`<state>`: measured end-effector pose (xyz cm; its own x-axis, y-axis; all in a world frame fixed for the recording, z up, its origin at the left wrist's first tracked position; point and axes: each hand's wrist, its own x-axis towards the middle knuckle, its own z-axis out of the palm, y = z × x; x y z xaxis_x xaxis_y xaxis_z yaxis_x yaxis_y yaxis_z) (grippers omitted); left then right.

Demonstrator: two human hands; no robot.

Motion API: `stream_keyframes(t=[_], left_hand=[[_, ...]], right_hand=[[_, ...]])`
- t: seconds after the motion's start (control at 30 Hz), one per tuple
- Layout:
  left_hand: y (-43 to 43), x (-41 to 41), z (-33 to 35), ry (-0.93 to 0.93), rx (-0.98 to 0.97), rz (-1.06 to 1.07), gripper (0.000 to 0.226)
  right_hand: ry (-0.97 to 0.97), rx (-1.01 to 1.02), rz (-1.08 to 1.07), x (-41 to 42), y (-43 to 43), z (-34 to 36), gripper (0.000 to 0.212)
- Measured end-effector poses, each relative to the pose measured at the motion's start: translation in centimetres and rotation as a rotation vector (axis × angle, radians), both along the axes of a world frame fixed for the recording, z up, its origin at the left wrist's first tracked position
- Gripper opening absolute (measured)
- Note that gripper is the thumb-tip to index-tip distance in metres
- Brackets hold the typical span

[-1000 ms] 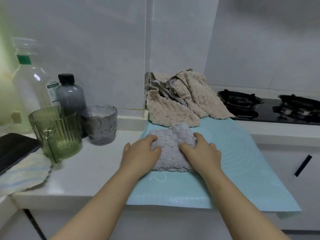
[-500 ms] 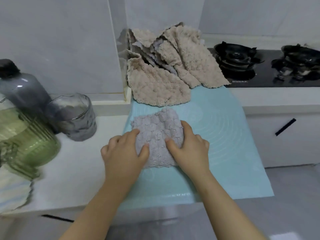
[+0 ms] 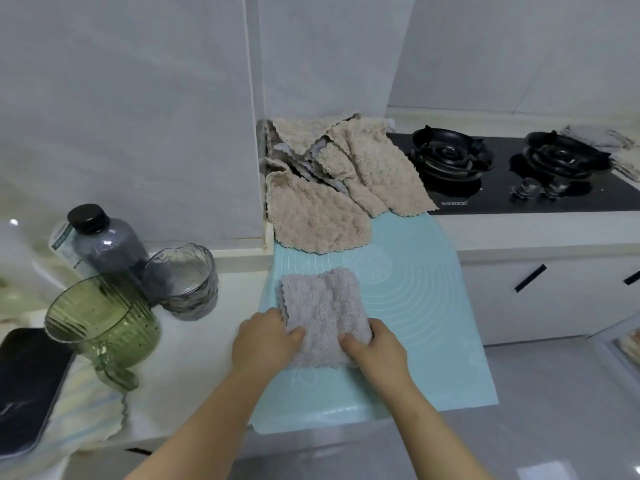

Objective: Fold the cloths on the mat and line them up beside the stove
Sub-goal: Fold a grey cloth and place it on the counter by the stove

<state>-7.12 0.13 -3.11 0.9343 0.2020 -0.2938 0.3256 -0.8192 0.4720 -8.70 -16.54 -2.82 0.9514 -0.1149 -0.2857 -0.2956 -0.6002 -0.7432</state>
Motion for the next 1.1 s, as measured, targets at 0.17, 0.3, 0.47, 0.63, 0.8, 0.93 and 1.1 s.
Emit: stream_keyframes(t=[0.17, 0.3, 0.47, 0.63, 0.8, 0.93, 1.1], left_hand=[[-0.7, 0.4, 1.6, -0.021, -0.698, 0.282, 0.018], [-1.9, 1.0, 2.8, 0.065, -1.176, 0.356, 0.057], [-5.5, 1.6, 4.3, 0.193, -1.275, 0.092, 0.037], [-11.8, 2.8, 5.7, 0.256, -1.332, 0.08, 0.03], [-21.1, 4.1, 6.7, 0.228, -1.342, -0.009, 0.022], [-30.1, 4.6, 6.9, 0.248, -1.364, -0.004, 0.025], [-40.8, 5.0, 7.5, 0.285, -1.353, 0.0, 0.02]], right_hand=[[0.068, 0.352, -0.126, -0.5, -0.7, 1.7, 0.011], [0.038, 0.555, -0.264, -0.9, -1.6, 3.2, 0.01], [0.027, 0.773, -0.514, -1.5, -4.9, 3.7, 0.015], [-0.011, 0.852, -0.635, -1.2, -10.9, 4.8, 0.016], [-0.063, 0.892, -0.689, -1.1, -19.4, 5.8, 0.008], [-0.054, 0.904, -0.741, -1.3, -28.1, 6.3, 0.007], [-0.029, 0.899, -0.752, -1.8, -38.1, 7.1, 0.012]])
